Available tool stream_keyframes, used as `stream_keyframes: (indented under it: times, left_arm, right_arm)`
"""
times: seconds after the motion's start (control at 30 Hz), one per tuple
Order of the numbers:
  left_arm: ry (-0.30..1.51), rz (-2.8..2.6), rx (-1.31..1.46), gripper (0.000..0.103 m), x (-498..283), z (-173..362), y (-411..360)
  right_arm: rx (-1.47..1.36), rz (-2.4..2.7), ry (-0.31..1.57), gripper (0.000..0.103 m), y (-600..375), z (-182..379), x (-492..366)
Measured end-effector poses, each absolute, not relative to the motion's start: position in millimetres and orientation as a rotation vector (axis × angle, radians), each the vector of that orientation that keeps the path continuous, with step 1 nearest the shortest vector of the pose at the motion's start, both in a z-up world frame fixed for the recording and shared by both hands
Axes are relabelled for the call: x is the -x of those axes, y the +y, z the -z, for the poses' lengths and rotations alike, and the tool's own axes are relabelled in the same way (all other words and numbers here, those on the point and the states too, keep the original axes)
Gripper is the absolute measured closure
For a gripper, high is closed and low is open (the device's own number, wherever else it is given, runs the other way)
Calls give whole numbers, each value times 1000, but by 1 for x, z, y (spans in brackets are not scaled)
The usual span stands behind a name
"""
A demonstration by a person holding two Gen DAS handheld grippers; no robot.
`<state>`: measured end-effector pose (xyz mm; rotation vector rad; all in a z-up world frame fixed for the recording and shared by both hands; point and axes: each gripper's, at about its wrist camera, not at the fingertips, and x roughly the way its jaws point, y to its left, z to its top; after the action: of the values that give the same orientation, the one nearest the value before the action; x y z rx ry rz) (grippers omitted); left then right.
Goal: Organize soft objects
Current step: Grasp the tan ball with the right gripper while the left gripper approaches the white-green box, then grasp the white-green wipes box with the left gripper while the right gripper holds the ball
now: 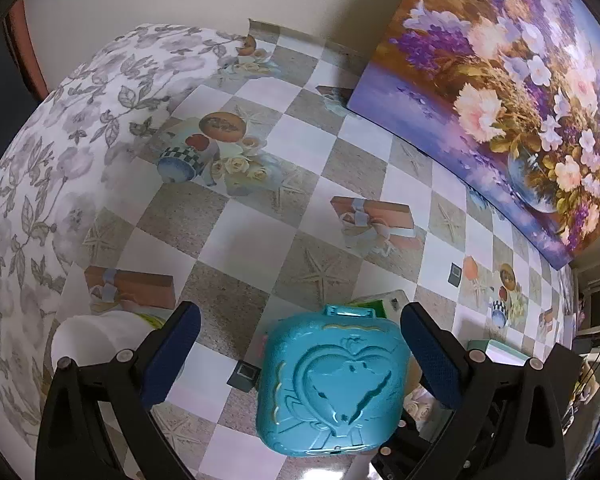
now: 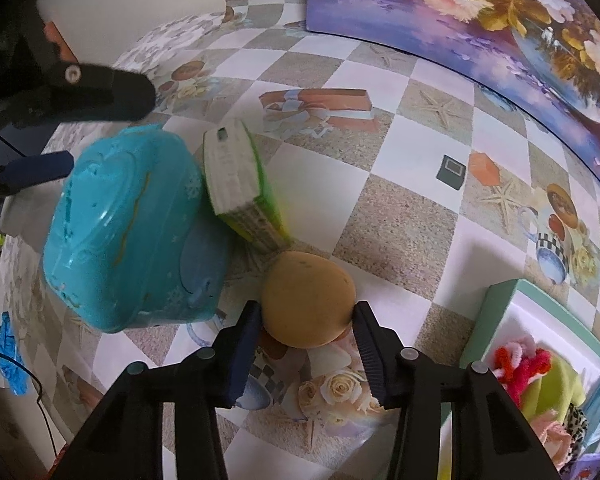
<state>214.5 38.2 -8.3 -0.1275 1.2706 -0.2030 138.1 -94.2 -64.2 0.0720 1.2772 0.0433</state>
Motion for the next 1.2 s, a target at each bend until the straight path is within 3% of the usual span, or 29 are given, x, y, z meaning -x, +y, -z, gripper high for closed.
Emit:
stream_keyframes:
  times: [0.73,1.2]
  left_arm:
    - [1392,382,-180,3,-225,11,-39]
    - [1445,393,-573,3,-224,32,-82]
  right_arm:
    - [-183,88,1217,53,-164,22,-120]
    - [-237,125,1197,53,-190,12,-110]
